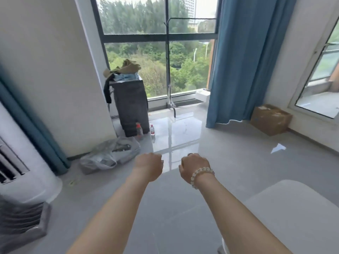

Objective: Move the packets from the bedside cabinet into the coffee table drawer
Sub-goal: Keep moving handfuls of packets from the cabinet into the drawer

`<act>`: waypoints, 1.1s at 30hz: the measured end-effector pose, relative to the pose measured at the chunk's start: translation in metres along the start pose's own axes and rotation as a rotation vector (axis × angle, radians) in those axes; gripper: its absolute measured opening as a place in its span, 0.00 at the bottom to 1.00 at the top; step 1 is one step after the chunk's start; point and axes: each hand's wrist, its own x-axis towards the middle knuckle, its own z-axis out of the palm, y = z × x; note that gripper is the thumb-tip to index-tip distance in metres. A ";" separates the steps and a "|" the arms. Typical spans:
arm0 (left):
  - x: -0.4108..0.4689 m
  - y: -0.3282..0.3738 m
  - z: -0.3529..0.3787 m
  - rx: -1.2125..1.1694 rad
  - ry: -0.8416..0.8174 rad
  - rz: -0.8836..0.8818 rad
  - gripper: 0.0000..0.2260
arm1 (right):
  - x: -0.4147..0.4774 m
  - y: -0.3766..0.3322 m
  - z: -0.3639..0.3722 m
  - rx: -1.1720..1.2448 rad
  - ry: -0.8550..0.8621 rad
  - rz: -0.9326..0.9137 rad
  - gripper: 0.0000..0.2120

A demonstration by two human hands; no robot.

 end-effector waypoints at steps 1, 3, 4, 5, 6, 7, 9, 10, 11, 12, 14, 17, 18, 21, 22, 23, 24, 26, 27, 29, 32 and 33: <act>-0.001 -0.029 0.000 -0.002 0.001 -0.054 0.15 | 0.014 -0.026 0.000 -0.002 -0.002 -0.052 0.18; -0.006 -0.084 0.002 -0.001 -0.019 -0.162 0.15 | 0.040 -0.077 0.000 0.001 0.010 -0.145 0.18; -0.010 -0.109 0.005 0.011 -0.036 -0.208 0.15 | 0.051 -0.102 0.001 0.000 0.017 -0.189 0.18; -0.016 -0.134 0.008 0.031 -0.058 -0.249 0.15 | 0.060 -0.127 0.002 -0.004 0.023 -0.230 0.17; -0.023 -0.157 0.011 0.050 -0.083 -0.291 0.16 | 0.068 -0.150 0.004 -0.010 0.027 -0.273 0.17; -0.030 -0.179 0.014 0.062 -0.106 -0.332 0.16 | 0.075 -0.173 0.006 -0.014 0.028 -0.317 0.16; -0.045 -0.220 0.019 0.067 -0.143 -0.413 0.16 | 0.089 -0.218 0.007 -0.006 0.030 -0.403 0.16; -0.053 -0.239 0.021 0.065 -0.151 -0.452 0.16 | 0.095 -0.239 0.007 0.000 0.030 -0.444 0.16; -0.062 -0.257 0.022 0.059 -0.151 -0.490 0.17 | 0.100 -0.260 0.006 -0.002 0.023 -0.482 0.16; -0.071 -0.274 0.024 0.047 -0.145 -0.525 0.16 | 0.103 -0.279 0.006 -0.012 0.013 -0.519 0.16; -0.091 -0.304 0.031 0.011 -0.124 -0.596 0.16 | 0.106 -0.315 0.007 -0.035 -0.019 -0.588 0.16; -0.122 -0.338 0.045 -0.048 -0.067 -0.720 0.15 | 0.106 -0.361 0.011 -0.085 -0.068 -0.700 0.15; -0.133 -0.347 0.049 -0.059 -0.044 -0.761 0.15 | 0.107 -0.376 0.012 -0.098 -0.074 -0.738 0.15; -0.168 -0.372 0.058 -0.065 0.022 -0.884 0.15 | 0.107 -0.427 0.014 -0.105 -0.058 -0.863 0.16; -0.179 -0.379 0.059 -0.062 0.031 -0.930 0.14 | 0.105 -0.445 0.015 -0.102 -0.055 -0.913 0.16; -0.189 -0.387 0.061 -0.061 0.033 -0.976 0.14 | 0.103 -0.463 0.016 -0.096 -0.060 -0.960 0.17; -0.199 -0.394 0.063 -0.061 0.033 -1.021 0.14 | 0.100 -0.480 0.017 -0.093 -0.069 -1.005 0.17; -0.214 -0.409 0.064 -0.055 0.029 -1.105 0.14 | 0.095 -0.511 0.021 -0.090 -0.082 -1.097 0.17; -0.220 -0.416 0.065 -0.048 0.025 -1.140 0.14 | 0.093 -0.524 0.023 -0.091 -0.087 -1.140 0.18; -0.230 -0.429 0.065 -0.030 0.021 -1.204 0.14 | 0.093 -0.548 0.026 -0.107 -0.082 -1.219 0.18; -0.239 -0.449 0.065 -0.006 0.009 -1.289 0.14 | 0.103 -0.583 0.030 -0.089 -0.093 -1.300 0.18; -0.240 -0.457 0.064 0.001 0.005 -1.317 0.14 | 0.107 -0.594 0.030 -0.083 -0.093 -1.322 0.17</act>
